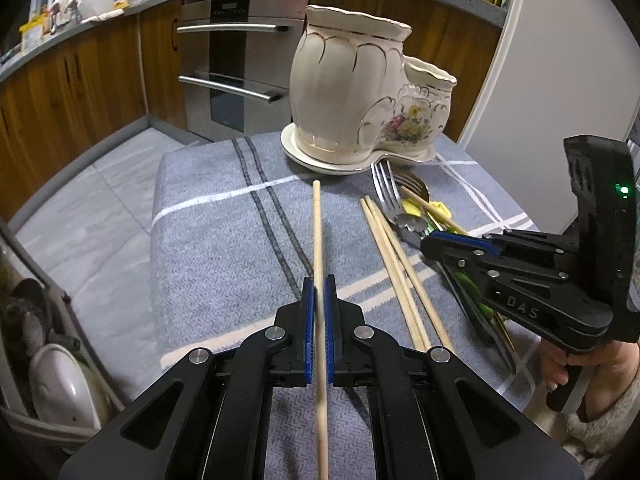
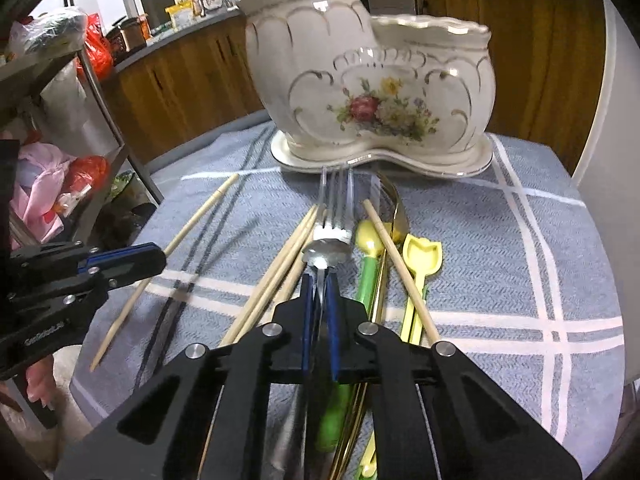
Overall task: Organize utensils
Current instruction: 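Lift the chopstick with the left tool while the right tool lifts the spoon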
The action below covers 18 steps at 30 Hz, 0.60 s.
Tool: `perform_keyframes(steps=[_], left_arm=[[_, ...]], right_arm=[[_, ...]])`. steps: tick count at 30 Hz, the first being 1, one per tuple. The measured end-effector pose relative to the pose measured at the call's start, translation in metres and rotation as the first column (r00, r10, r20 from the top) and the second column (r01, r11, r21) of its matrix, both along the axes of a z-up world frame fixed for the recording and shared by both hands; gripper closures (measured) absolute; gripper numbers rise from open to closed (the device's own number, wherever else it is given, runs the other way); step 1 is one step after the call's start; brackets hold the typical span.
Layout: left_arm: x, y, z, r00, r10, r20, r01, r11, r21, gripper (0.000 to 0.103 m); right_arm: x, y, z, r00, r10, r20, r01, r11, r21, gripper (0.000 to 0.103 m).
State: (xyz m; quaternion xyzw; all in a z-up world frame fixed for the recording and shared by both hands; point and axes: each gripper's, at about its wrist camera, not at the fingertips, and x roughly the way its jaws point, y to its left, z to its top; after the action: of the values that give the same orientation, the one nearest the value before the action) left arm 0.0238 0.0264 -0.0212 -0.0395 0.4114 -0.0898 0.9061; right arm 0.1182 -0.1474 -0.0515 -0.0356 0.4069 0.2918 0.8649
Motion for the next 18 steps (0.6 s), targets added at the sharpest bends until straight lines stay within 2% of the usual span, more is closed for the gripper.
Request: perform_keyframes(steps=[6, 9, 14, 18], left_arm=[[0.0001, -0.0037, -0.0016, 1.000, -0.009, -0.002, 0.009, 1.000, 0.004, 0.097], [0.0003, -0.0047, -0.0022, 1.000, -0.009, -0.001, 0.009, 1.000, 0.007, 0.097], [0.0005, -0.0051, -0.0022, 1.000, -0.012, -0.003, 0.012, 1.000, 0.006, 0.097], [0.0007, -0.0048, -0.0026, 1.000, -0.011, -0.002, 0.011, 1.000, 0.004, 0.097]], right_arm=[[0.0039, -0.0026, -0.0016, 1.000, 0.001, 0.017, -0.001, 1.000, -0.018, 0.096], [0.0030, -0.0012, -0.0025, 1.000, 0.009, 0.022, -0.009, 1.000, -0.016, 0.102], [0.0020, 0.0004, -0.0020, 1.000, 0.009, 0.017, -0.009, 1.000, -0.020, 0.102], [0.0031, 0.0020, -0.0033, 1.000, 0.003, 0.019, -0.002, 1.000, -0.026, 0.098]])
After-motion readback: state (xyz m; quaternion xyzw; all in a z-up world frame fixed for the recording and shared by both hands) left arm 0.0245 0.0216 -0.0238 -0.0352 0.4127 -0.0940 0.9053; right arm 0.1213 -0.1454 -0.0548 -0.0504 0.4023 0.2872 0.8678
